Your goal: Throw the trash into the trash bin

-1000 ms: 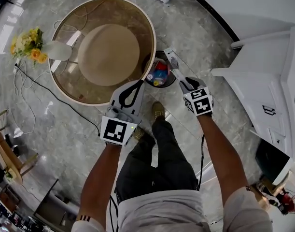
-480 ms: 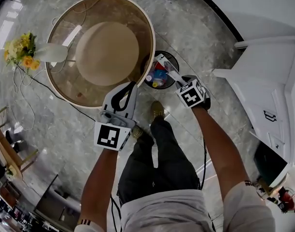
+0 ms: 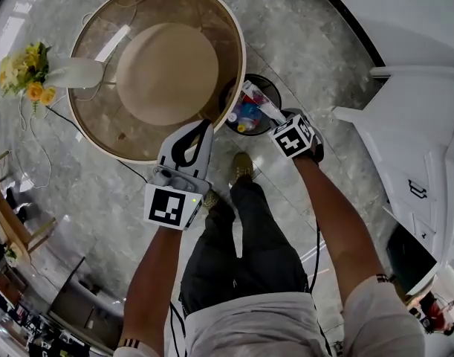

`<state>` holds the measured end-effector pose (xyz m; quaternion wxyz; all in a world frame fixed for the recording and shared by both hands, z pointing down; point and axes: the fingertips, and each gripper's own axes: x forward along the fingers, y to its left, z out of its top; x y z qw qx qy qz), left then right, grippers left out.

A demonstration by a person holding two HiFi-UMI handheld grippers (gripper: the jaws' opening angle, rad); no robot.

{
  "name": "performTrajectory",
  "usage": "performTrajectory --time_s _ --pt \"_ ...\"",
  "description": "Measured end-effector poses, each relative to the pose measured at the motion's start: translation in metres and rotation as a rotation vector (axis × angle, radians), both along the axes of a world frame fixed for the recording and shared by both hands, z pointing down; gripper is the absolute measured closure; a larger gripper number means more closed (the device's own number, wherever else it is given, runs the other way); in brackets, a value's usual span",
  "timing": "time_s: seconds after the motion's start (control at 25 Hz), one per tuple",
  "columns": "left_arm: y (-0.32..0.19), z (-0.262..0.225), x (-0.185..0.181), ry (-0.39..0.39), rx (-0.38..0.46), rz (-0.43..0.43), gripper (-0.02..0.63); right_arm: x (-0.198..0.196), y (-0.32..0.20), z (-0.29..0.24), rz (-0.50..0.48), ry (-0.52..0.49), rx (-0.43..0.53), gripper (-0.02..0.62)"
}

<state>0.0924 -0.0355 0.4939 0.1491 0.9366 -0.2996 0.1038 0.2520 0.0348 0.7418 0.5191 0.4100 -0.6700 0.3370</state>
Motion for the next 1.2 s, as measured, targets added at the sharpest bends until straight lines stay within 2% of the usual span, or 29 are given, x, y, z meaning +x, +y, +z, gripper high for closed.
performTrajectory --time_s 0.16,0.32,0.64,0.8,0.88,1.04,1.2 --pt "-0.007 0.002 -0.004 -0.003 -0.001 -0.016 0.606 -0.005 -0.009 -0.002 0.003 -0.037 0.017 0.44" --pt "-0.01 0.001 0.0 0.004 -0.003 -0.013 0.606 -0.01 -0.019 -0.017 0.021 -0.088 0.098 0.445" --pt "-0.008 -0.011 0.011 0.017 0.003 0.003 0.606 -0.007 -0.034 -0.075 0.1 -0.155 0.29 0.528" --pt "-0.003 -0.023 0.01 0.011 0.012 0.024 0.606 -0.01 -0.041 -0.118 0.103 -0.18 0.405 0.592" --pt "-0.003 -0.033 0.009 0.015 0.021 0.024 0.606 -0.017 -0.047 -0.144 0.107 -0.215 0.467 0.594" --pt "-0.002 -0.059 0.006 0.031 0.043 0.024 0.606 -0.043 -0.059 -0.207 0.088 -0.328 0.6 0.594" --pt "0.0 -0.097 -0.003 0.055 0.085 0.015 0.606 -0.084 -0.07 -0.282 0.023 -0.467 0.747 0.594"
